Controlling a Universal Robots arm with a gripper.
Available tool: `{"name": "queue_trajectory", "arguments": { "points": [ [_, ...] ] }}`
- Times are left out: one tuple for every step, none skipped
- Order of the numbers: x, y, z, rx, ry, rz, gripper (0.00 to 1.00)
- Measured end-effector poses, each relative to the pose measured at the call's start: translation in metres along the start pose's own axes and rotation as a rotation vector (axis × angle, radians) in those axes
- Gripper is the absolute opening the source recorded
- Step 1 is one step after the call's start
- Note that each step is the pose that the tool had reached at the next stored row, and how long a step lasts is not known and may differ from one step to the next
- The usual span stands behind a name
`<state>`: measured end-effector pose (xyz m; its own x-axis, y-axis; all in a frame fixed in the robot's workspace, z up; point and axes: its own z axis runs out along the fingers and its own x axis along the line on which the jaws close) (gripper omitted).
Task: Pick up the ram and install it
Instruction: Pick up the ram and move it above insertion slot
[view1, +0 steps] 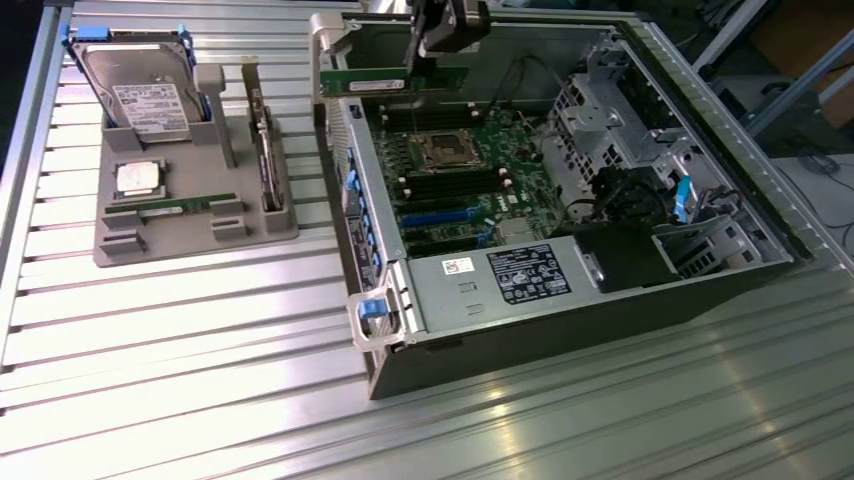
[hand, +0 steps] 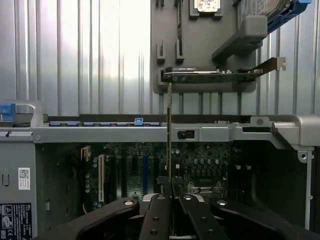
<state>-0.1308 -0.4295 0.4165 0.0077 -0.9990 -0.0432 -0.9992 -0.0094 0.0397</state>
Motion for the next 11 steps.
{"name": "queue_trajectory", "arguments": {
  "points": [
    [0.000,-0.0061,-0.0005,0.0000,-0.0001,0.000,0.13],
    [0.000,-0.0116,-0.0009,0.0000,-0.0001,0.000,0.13],
    [0.000,-0.0158,-0.0013,-0.0001,0.0000,0.000,0.13],
    [0.000,-0.0204,-0.0016,-0.0002,0.0000,0.000,0.13],
    [0.000,-0.0243,-0.0019,-0.0002,0.0000,0.000,0.13],
    [0.000,-0.0280,-0.0022,-0.0002,0.0000,0.000,0.13],
    [0.000,-0.0312,-0.0025,-0.0002,0.0000,0.000,0.13],
    [0.000,-0.0349,-0.0028,-0.0002,0.0000,0.000,0.13],
    [0.000,-0.0380,-0.0030,-0.0003,0.0000,0.000,0.13],
    [0.000,-0.0423,-0.0033,-0.0002,0.0000,0.000,0.13],
    [0.000,-0.0451,-0.0035,-0.0002,0.0000,0.000,0.13]
  ]
}}
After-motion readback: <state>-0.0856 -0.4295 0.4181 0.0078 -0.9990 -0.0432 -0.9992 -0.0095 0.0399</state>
